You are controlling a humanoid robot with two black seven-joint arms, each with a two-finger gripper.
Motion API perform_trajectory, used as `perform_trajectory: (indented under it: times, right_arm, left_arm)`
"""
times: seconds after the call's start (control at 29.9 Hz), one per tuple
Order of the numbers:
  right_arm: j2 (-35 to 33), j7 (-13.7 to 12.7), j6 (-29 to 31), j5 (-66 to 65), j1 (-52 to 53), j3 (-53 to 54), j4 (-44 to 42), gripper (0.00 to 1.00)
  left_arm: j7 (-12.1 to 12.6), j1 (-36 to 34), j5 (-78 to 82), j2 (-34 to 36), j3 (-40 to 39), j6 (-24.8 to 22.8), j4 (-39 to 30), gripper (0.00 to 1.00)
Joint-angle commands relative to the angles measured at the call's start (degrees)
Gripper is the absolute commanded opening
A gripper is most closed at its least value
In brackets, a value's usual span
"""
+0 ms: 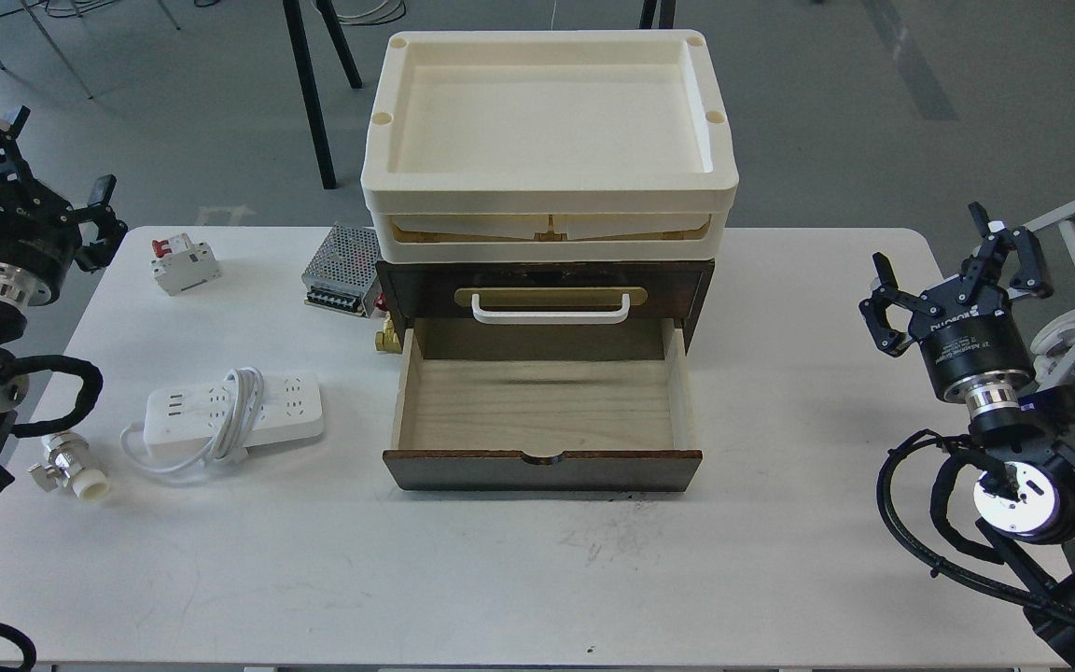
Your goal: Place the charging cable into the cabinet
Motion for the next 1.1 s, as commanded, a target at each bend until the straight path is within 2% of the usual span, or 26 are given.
perform_trajectory:
  times: [0.0,0.3,0.37,0.43,0.5,0.7,1.07]
  right_arm:
    - [0.0,0.0,0.0,0.0,0.04,-0.04,0.02,0.99]
    - [0.0,0.0,0.0,0.0,0.04,-0.04,-0.06,0.99]
    - [0.0,0.0,0.0,0.0,0.04,-0.04,0.02,0.99]
    - [0.0,0.0,0.0,0.0,0.04,-0.04,0.02,0.99]
    - [0.0,0.0,0.0,0.0,0.04,0.05,0.02,0.99]
    - [0.0,0.0,0.0,0.0,0.04,0.05,0.02,0.99]
    - [0.0,0.0,0.0,0.0,0.04,-0.04,-0.06,0.99]
  left_arm:
    - [0.16,0.31,0.65,0.05,0.77,0.0,0.17,1.0]
    - [-0.01,0.22,0.83,2.32,1.38,0.0,0.78,1.0]
    - [-0.89,0.05,0.83,3.21,1.3,0.0,0.87,1.0]
    - [-2.96,-0.39,0.91,3.39,1.38,0.0,0.87,1.0]
    - [-2.96,-0.57,1.79,3.56,1.73,0.0,0.87,1.0]
    - [-2.96,-5.4,22.23,7.51,7.18,0.0,0.87,1.0]
    - [-2.96,-10.41,48.34,13.23,7.71,0.0,-2.64,1.0]
